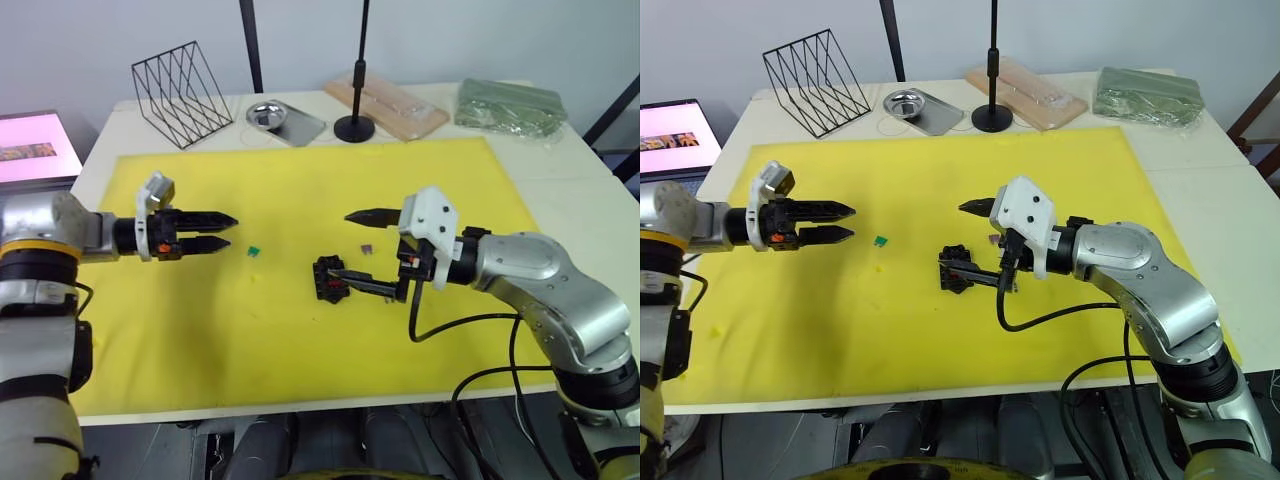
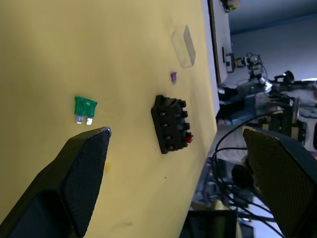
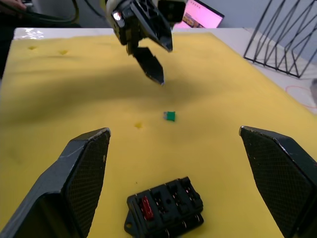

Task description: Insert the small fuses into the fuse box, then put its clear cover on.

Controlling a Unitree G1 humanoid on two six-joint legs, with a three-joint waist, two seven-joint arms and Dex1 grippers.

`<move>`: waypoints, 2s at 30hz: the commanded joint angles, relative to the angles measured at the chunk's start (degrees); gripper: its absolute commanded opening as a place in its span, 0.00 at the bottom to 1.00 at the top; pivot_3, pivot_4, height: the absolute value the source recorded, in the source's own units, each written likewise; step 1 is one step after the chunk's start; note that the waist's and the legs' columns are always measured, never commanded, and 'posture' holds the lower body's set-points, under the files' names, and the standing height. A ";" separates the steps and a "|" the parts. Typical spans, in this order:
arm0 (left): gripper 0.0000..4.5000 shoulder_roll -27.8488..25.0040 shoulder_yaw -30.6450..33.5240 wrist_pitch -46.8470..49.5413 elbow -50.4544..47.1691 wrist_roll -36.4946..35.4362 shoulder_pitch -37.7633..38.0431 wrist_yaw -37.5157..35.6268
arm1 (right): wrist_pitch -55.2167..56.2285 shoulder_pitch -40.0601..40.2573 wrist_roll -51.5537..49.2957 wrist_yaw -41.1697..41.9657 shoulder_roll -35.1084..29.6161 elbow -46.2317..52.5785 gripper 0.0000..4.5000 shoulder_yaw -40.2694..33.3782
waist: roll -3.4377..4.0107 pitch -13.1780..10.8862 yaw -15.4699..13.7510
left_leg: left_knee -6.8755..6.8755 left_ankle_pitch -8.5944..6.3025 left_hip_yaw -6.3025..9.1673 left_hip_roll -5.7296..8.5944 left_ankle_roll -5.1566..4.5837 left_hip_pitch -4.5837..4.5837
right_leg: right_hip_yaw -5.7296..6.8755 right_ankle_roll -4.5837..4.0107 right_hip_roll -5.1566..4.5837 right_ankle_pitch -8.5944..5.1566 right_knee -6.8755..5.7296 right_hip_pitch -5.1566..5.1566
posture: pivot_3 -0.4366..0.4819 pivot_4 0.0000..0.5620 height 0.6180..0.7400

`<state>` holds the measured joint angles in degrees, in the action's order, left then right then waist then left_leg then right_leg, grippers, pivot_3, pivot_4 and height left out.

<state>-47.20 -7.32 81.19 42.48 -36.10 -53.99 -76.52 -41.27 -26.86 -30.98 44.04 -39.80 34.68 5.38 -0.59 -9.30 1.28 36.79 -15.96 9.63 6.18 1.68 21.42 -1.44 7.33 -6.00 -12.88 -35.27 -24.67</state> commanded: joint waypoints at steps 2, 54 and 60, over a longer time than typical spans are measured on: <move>1.00 0.80 -3.83 -5.86 3.75 4.29 -2.05 -4.81 | 0.08 -1.15 -0.70 -0.76 -0.03 2.11 0.99 -1.55 | 0.00 0.00 -0.28 | -0.01 0.00 0.00 -0.02 0.01 0.00 | -0.01 -0.01 0.00 0.00 0.00 0.00 | 0.48 0.27 1.00; 0.39 16.26 2.73 -21.47 25.27 23.86 -5.98 -6.68 | -3.75 -2.34 -2.21 -1.86 -2.20 3.90 1.00 -2.89 | -0.04 0.03 -1.39 | 0.30 -0.13 0.00 0.01 -0.21 0.00 | 0.05 0.03 -0.01 0.03 -0.07 0.18 | 0.48 0.27 1.00; 0.31 16.57 4.24 -21.25 25.10 23.87 -4.42 -3.26 | -3.29 -2.22 -1.85 -1.60 -2.17 3.54 1.00 -2.57 | -0.02 0.05 -1.11 | 0.30 -0.12 0.01 0.01 -0.20 -0.02 | 0.05 0.03 -0.01 0.03 -0.09 0.19 | 0.48 0.27 1.00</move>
<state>-30.82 -3.13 59.41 66.88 -13.11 -59.89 -81.56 -45.69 -28.52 -32.79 42.42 -41.62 36.90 3.95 -0.61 -9.25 0.17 37.09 -16.08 9.65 6.18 1.47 21.40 -1.39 7.35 -6.01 -12.85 -35.38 -24.48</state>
